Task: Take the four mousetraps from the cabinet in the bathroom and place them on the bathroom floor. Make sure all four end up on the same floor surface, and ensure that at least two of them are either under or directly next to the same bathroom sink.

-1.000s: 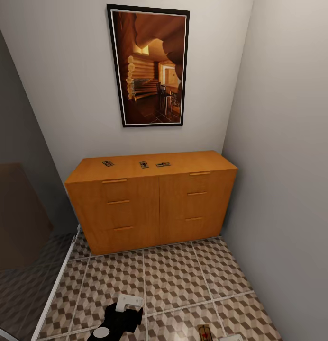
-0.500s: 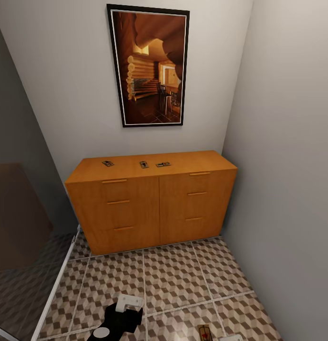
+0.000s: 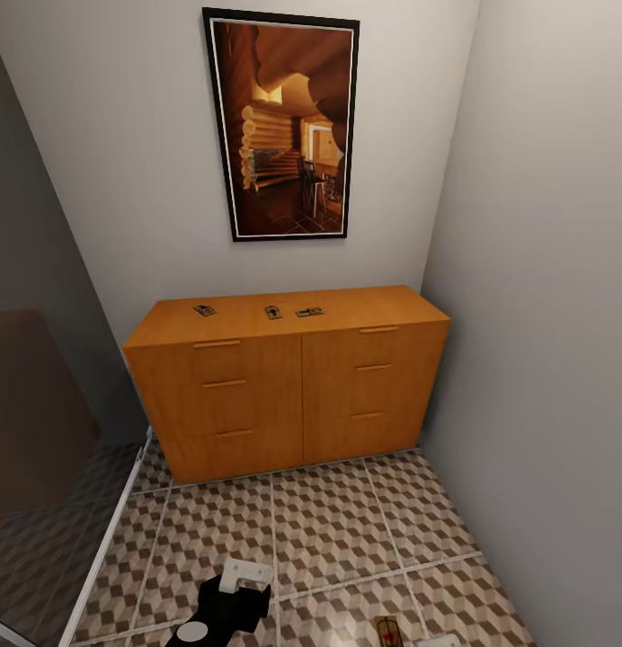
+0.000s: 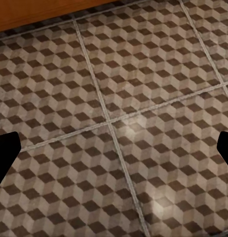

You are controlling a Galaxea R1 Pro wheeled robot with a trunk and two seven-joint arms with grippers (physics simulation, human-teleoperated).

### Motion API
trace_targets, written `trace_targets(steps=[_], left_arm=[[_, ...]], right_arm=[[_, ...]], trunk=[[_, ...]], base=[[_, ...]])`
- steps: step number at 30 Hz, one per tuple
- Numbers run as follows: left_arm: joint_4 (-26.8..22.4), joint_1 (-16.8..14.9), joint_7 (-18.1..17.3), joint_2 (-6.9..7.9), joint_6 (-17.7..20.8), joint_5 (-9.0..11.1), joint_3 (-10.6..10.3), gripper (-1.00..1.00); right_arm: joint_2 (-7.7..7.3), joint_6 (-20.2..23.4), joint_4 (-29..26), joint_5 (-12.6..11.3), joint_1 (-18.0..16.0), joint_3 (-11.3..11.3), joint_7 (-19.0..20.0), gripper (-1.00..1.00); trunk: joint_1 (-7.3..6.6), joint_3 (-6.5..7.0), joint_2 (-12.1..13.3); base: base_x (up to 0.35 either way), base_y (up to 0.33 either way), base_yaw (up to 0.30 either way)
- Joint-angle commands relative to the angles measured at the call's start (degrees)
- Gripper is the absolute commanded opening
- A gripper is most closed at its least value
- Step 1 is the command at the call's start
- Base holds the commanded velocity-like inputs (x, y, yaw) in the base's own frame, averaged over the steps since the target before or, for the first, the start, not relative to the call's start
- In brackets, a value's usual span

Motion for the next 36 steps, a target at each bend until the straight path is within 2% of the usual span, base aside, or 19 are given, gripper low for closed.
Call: trace_targets(steps=[1, 27, 36], left_arm=[[-0.1, 0.0, 0.3, 0.01, 0.3, 0.1, -0.1, 1.00], [-0.6, 0.0, 0.3, 0.01, 0.4, 0.1, -0.1, 1.00], [-0.7, 0.0, 0.3, 0.01, 0.4, 0.1, -0.8, 1.00]], right_arm=[[-0.01, -0.2, 0.1, -0.2, 0.0, 0.2, 0.3, -1.00], [-0.01, -0.2, 0.1, -0.2, 0.0, 0.2, 0.3, -1.00], [0.12, -0.2, 0.1, -0.2, 0.0, 0.2, 0.3, -1.00]], trunk=[[0.00, -0.05, 0.0], [0.00, -0.05, 0.0], [0.00, -0.05, 0.0]], base=[[0.000, 0.000, 0.000], [0.000, 0.000, 0.000], [0.000, 0.000, 0.000]])
